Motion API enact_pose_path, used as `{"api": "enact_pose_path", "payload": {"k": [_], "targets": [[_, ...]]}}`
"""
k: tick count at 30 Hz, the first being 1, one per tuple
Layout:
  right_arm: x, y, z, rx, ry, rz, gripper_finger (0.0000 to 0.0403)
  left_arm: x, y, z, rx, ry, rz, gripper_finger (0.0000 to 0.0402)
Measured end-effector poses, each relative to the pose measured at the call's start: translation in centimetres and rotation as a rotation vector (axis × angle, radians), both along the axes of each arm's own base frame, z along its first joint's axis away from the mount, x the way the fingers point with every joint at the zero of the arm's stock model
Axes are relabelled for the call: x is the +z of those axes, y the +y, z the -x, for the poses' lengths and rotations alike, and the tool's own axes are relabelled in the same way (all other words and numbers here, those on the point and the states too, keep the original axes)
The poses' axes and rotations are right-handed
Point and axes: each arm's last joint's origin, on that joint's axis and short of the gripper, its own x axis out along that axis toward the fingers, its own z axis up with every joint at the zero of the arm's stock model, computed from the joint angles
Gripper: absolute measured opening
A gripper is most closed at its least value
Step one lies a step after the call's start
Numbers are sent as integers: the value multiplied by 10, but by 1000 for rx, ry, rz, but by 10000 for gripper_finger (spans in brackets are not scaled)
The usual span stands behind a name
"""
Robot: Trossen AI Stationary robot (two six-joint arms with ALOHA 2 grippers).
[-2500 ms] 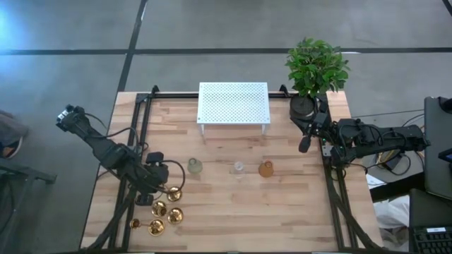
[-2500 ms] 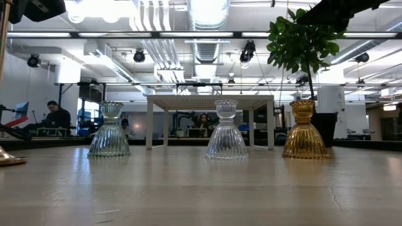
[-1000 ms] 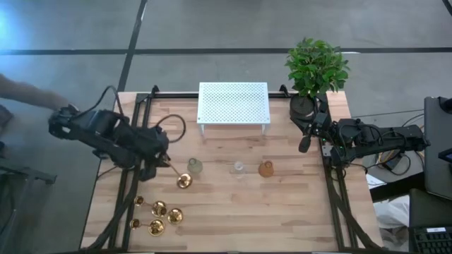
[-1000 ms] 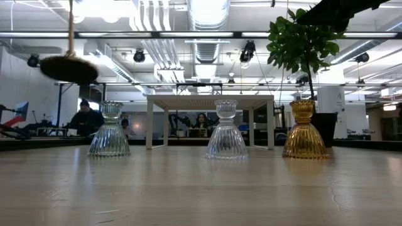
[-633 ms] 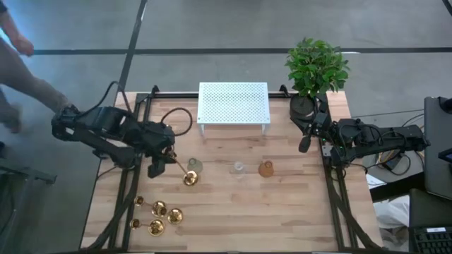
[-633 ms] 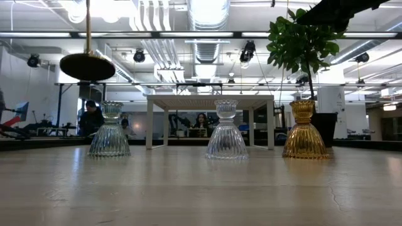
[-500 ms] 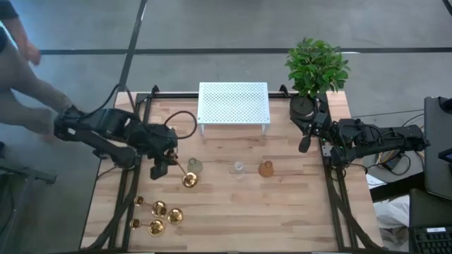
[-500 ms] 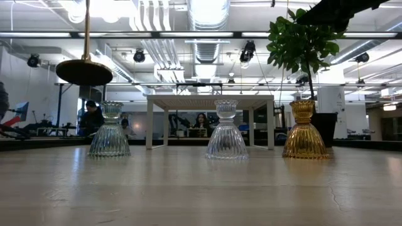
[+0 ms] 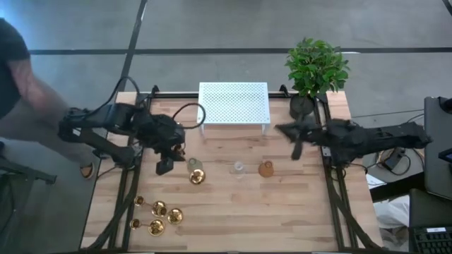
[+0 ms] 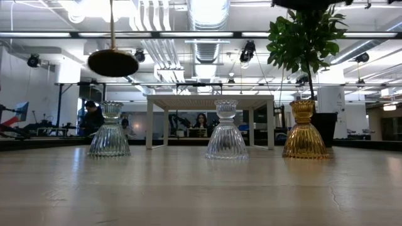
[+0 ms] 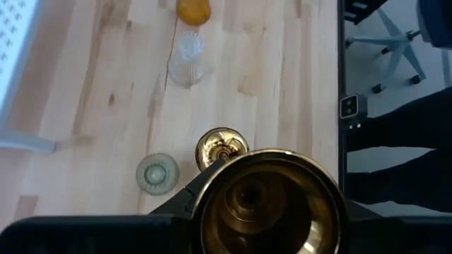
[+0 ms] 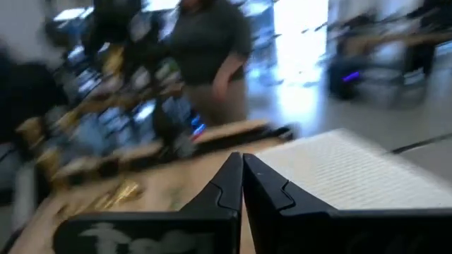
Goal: Pick & Place candle stick holders
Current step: Put the gold candle holder on the shelf
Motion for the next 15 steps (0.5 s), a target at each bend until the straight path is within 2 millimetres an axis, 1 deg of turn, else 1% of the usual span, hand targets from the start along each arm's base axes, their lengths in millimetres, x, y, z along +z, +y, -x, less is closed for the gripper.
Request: {"api": "enact_pose_path", "payload": {"k": [2,5,8,10,12,15], "targets": [[-6,2,-16,34,-2,-28,8,3,4,-6,-13,-11,-2,110],[-12,5,-40,60,-52,-44,8,8,9,-14,-38,-30,-24,110],[-18,7,-62,98,-92,-60,8,9,14,-26,-63,-30,-43,110],[-17,8,-78,106,-66,-92,9,8,16,-34,-81,-21,-43,110],[-14,9,-94,123,-2,-98,12,8,18,-41,-92,-9,-51,110],[-6,12,-120,170,106,-68,34,9,19,-49,-115,-1,-72,110]]}}
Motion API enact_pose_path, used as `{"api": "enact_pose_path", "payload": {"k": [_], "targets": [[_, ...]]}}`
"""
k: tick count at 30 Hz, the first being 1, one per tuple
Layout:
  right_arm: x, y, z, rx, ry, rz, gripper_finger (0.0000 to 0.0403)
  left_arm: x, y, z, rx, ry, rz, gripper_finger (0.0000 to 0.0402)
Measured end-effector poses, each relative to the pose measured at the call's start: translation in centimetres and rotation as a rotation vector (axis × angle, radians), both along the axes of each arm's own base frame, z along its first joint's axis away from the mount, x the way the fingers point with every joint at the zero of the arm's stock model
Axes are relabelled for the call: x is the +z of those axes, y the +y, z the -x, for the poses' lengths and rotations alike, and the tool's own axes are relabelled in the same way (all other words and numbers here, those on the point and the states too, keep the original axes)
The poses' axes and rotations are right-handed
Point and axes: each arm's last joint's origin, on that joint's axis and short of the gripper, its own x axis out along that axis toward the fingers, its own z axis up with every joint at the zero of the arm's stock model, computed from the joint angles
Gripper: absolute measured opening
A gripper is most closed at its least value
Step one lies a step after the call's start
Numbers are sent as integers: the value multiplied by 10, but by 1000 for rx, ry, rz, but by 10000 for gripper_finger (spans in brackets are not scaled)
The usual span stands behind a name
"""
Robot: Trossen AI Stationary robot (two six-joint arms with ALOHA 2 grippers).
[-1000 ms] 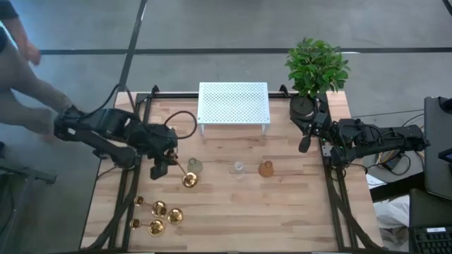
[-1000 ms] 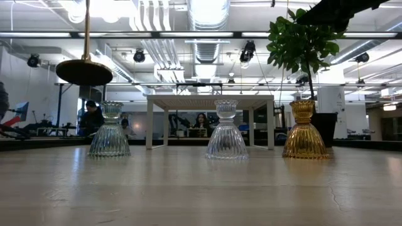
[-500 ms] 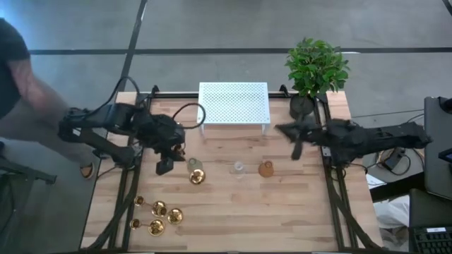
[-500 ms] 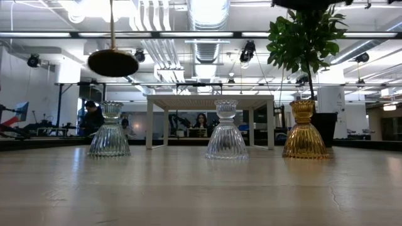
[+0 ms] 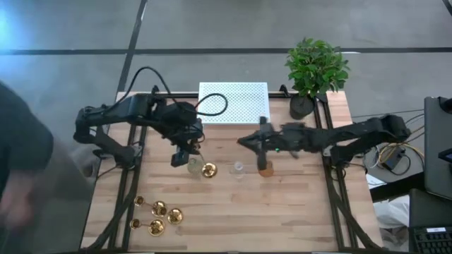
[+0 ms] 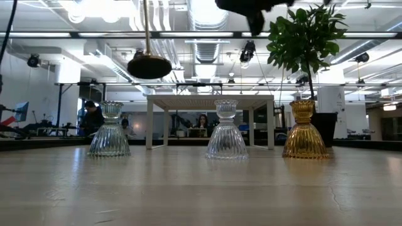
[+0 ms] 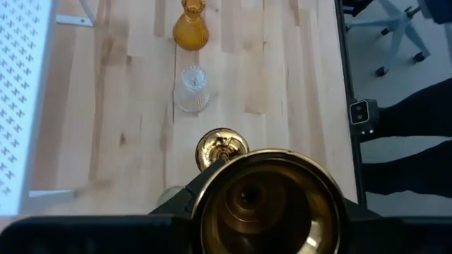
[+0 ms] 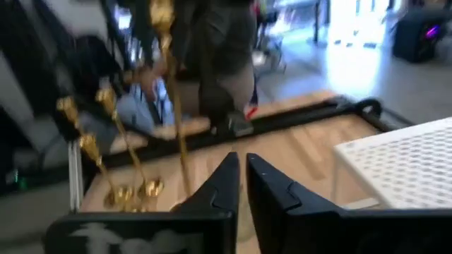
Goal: Pick & Place candle stick holders
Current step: Put the gold candle holder on the shelf
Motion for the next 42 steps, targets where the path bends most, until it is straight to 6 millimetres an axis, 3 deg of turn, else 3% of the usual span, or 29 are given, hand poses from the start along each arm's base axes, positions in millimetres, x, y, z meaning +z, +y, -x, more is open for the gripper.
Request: {"api": "enact_pose_path", "payload": {"k": [4,9,15,27,35,42], "targets": [[15,2,-29,20,94,66,88,4,1,-7,-22,-4,-21,111],[30,3,-59,22,90,67,154,13,6,-11,-28,-41,-45,112],[38,5,-85,94,64,47,184,15,12,-14,-32,-53,-69,112],[40,5,-106,101,63,37,125,14,16,-14,-40,-56,-87,112],[40,-3,-106,81,69,41,21,14,17,-14,-52,-59,-101,111],[41,-10,-101,16,111,32,12,17,21,-14,-18,-91,-131,122]]}}
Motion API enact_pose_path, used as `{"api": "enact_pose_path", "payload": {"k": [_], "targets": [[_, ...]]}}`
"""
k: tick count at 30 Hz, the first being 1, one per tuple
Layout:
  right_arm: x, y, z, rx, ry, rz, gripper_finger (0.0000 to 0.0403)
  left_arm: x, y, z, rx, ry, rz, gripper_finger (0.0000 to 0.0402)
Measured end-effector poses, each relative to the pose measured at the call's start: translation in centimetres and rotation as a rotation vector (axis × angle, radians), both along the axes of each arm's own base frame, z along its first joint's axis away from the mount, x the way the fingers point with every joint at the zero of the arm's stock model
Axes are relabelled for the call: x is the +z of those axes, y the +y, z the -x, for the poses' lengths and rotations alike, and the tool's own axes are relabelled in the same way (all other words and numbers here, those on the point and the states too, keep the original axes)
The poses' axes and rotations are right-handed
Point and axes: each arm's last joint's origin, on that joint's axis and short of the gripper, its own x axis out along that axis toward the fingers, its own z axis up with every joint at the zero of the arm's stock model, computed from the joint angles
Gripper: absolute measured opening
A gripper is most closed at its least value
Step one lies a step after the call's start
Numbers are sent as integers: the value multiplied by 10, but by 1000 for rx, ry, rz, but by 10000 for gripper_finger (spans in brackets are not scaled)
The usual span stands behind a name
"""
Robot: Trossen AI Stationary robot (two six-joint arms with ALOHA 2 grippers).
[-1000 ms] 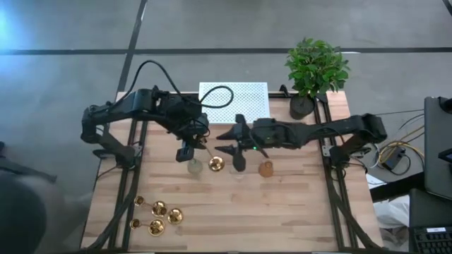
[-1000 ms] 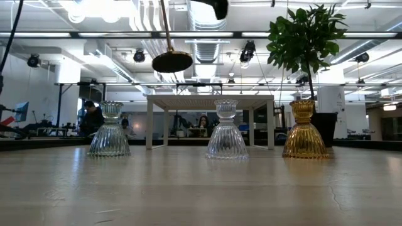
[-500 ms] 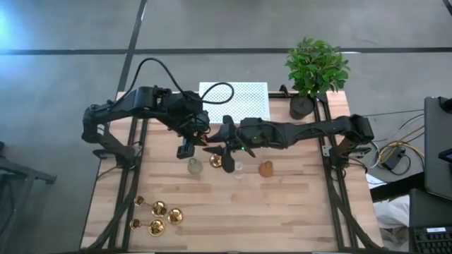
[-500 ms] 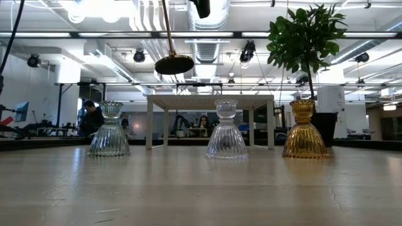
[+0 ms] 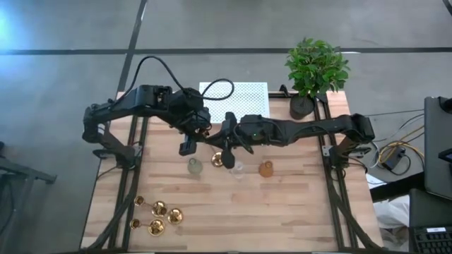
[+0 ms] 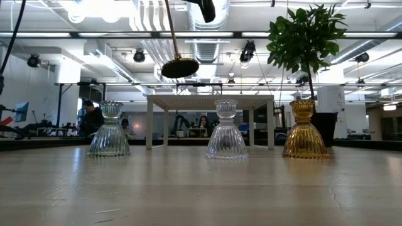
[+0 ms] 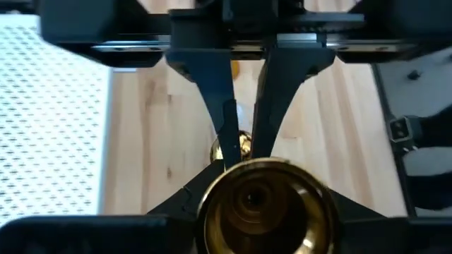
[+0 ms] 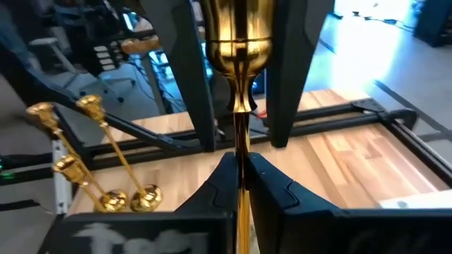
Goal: Pick & Place candle stick holders
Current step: Put the gold candle holder on the shelf
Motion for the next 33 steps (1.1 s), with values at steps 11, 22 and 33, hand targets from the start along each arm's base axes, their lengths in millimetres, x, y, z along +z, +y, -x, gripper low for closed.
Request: {"api": "enact_pose_path", "payload": {"k": [11,22,33], "targets": [[18,-12,16,-66,-15,33,9,40,3,43,166,-263,-145,144],[67,-22,59,-79,-128,54,9,21,4,51,182,-432,-180,147],[88,-21,83,-34,-182,47,9,-33,7,31,111,-745,-230,147]]}}
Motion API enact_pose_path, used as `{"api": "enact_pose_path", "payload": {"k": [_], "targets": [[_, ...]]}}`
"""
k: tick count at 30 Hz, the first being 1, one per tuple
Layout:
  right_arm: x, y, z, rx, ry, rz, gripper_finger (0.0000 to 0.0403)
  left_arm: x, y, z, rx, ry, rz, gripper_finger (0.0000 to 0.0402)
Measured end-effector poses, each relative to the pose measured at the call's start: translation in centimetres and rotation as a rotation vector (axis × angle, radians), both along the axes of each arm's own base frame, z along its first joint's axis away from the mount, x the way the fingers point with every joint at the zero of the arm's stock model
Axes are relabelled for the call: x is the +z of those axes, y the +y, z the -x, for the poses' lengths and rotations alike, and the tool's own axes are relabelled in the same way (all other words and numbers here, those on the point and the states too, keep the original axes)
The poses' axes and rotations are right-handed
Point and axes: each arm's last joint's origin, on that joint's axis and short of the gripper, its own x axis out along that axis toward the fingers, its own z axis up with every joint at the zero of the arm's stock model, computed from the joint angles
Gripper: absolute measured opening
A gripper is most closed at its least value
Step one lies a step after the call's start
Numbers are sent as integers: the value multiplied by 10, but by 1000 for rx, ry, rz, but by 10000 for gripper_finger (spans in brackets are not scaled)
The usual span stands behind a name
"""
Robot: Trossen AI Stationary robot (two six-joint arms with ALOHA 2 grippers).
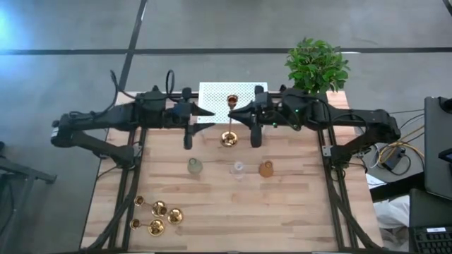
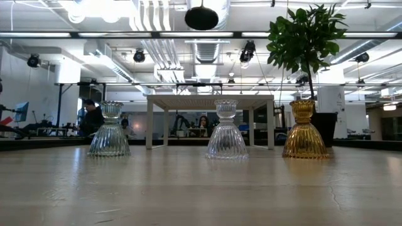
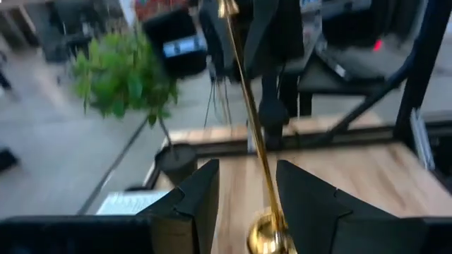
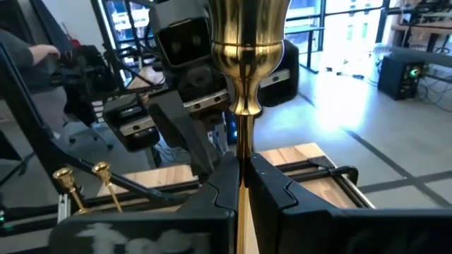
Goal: Pick & Place candle stick holders
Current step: Put the gold candle holder on the shelf
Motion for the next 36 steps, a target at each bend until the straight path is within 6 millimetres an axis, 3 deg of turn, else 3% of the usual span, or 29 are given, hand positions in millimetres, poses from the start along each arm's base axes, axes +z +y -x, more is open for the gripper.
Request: {"api": "enact_pose_path", "payload": {"k": [5,16,26,36], "targets": [[-8,-1,-9,6,24,-7,9,-12,4,-9,-111,-50,74,147],[-8,-2,-19,29,-16,-15,9,-22,11,-27,-125,-29,80,147],[-8,-2,-19,32,-16,-21,10,-16,18,-29,-170,-100,94,145],[-8,-3,-19,30,-16,-19,11,-14,21,-30,-181,-133,114,79]]}}
